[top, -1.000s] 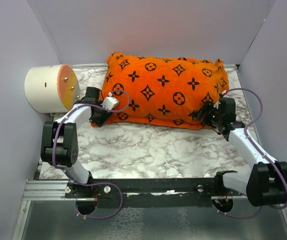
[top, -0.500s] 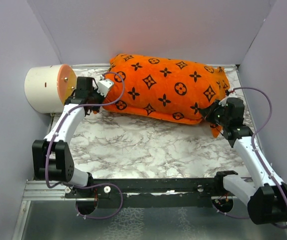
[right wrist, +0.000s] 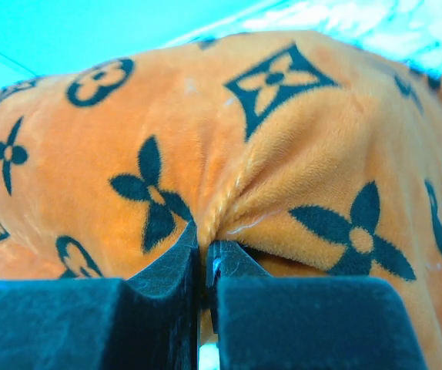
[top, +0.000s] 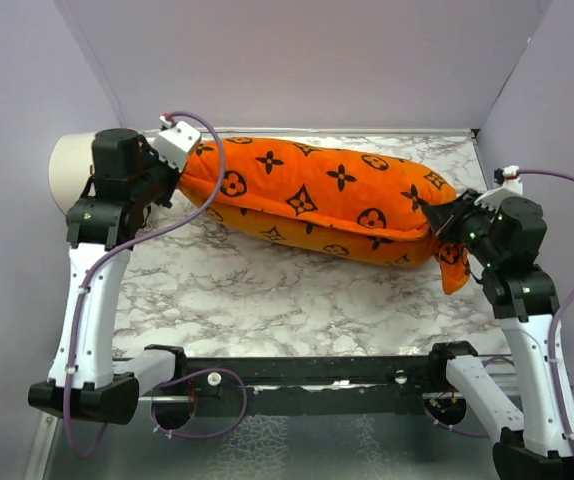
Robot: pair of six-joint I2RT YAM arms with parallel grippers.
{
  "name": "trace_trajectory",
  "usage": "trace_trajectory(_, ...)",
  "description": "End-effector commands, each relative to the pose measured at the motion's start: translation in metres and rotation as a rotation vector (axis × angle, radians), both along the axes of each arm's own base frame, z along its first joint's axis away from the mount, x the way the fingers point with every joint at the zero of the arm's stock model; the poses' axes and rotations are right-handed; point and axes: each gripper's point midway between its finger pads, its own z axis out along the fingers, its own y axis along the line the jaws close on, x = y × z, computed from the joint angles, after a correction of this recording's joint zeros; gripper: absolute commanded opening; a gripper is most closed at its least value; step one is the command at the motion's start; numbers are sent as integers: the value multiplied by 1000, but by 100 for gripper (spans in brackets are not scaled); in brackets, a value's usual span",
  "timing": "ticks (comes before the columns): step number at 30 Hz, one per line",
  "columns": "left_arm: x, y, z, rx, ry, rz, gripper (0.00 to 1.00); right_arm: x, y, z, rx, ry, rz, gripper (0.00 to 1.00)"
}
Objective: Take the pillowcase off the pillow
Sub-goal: Turn over the pillow at the center of the board.
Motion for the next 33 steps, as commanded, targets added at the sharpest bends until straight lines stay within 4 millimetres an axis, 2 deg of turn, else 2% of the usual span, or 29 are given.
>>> trace_trajectory(1,-25,7,109,-40,-273,39,0,-21,2,89,51,-173,1,1)
trace_trajectory(3,-29,7,137,-53,-321,44,0,-27,2,112,64,-192,0,1)
trace_trajectory(6,-27,4,159,-69,-339,32,0,-28,-1,138,70,-213,-18,1)
trace_trajectory(7,-22,3,158,-71,-331,32,0,-24,-1,143,74,-209,-20,1)
trace_trajectory(9,-7,3,152,-63,-313,37,0,-8,3,138,78,-167,-7,1)
trace_trajectory(11,14,6,139,-47,-280,61,0,16,12,123,90,-103,25,1)
trace_trajectory(13,38,6,116,-23,-224,67,0,43,21,98,105,-33,61,1)
trace_trajectory(18,102,9,36,76,-132,129,0,106,27,15,95,124,60,1)
trace_trajectory(19,116,8,22,105,-117,144,0,116,26,0,86,159,55,5)
trace_trajectory(20,128,8,13,130,-103,162,3,126,27,-14,76,195,56,13)
trace_trajectory(21,145,7,1,149,-75,182,13,137,27,-29,68,238,57,24)
trace_trajectory(23,167,3,4,139,-49,217,33,150,27,-29,53,248,54,52)
trace_trajectory(25,178,-6,25,83,-49,217,46,159,21,-12,33,207,29,69)
trace_trajectory(26,178,-14,39,58,-59,193,52,161,18,-2,21,180,14,74)
trace_trajectory(28,173,-33,53,49,-68,135,64,163,13,16,3,140,-10,81)
trace_trajectory(30,160,-57,51,76,-54,65,69,161,10,25,-8,126,-17,85)
trace_trajectory(32,142,-82,42,82,-29,-18,80,156,8,26,-16,126,-27,88)
trace_trajectory(33,132,-94,38,75,-18,-65,82,152,7,25,-19,128,-29,88)
